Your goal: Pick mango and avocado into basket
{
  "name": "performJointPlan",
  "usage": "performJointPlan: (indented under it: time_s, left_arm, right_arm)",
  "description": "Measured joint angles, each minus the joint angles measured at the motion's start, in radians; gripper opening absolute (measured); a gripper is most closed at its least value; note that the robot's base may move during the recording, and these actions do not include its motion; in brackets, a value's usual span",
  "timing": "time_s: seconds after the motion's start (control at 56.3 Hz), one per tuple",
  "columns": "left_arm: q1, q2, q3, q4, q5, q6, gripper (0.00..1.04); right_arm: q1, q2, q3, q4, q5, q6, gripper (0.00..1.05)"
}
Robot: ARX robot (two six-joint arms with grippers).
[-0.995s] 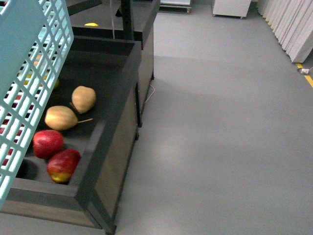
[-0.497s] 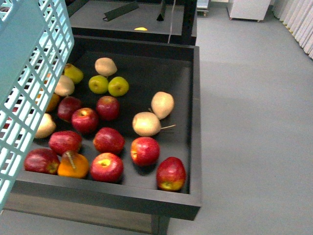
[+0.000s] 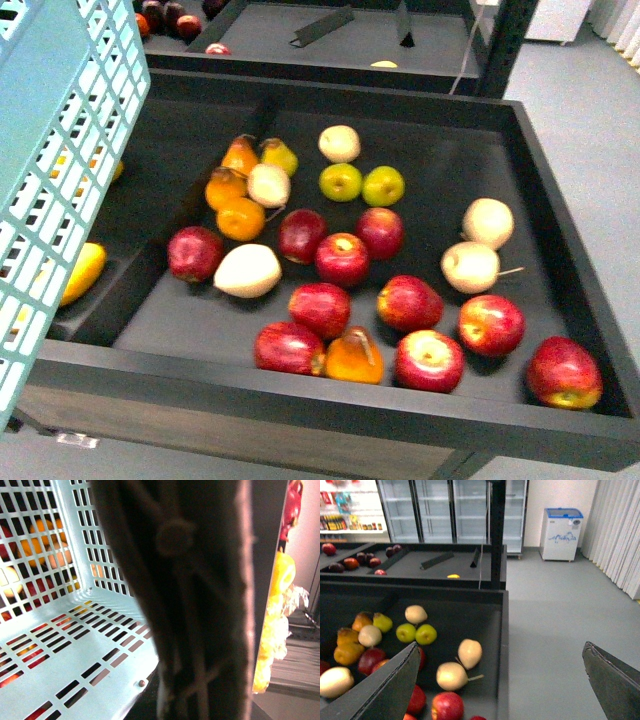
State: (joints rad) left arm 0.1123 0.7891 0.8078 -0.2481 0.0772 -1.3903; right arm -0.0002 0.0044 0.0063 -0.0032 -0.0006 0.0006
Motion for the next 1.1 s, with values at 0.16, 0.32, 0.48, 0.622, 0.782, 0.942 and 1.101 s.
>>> performJointPlan:
  time_s: [0.16, 0.32, 0.48, 0.622, 0.782, 0.942, 1.101]
  left_arm:
    - [0.000, 0.000, 0.000, 0.000, 0.000, 0.001, 0.06]
    - [0.000, 0.000, 0.000, 0.000, 0.000, 0.002, 0.06]
    - [0.000, -0.001, 0.000, 0.000, 0.000, 0.002, 0.06]
    - [0.000, 0.000, 0.000, 0.000, 0.001, 0.002, 0.06]
    - [0.000, 0.000, 0.000, 0.000, 0.000, 0.002, 0.06]
    - [0.000, 0.001, 0.000, 0.000, 0.001, -0.001, 0.06]
    - [0.000, 0.001, 0.000, 0.000, 0.000, 0.001, 0.06]
  right_arm:
    - [0.000, 0.001, 0.000, 0.000, 0.000, 0.000, 0.97]
    - [0.000, 0.000, 0.000, 0.001, 0.000, 0.000, 0.97]
    - [0.000, 0.000, 0.000, 0.001, 0.000, 0.000, 0.97]
    - [0.000, 0.000, 0.000, 0.000, -0.001, 0.000, 0.97]
    - [0.000, 0.000, 0.000, 0.001, 0.000, 0.000, 0.97]
    - [0.000, 0.000, 0.000, 0.001, 0.000, 0.000, 0.97]
    - [0.000, 0.000, 0.000, 0.000, 0.000, 0.000, 0.97]
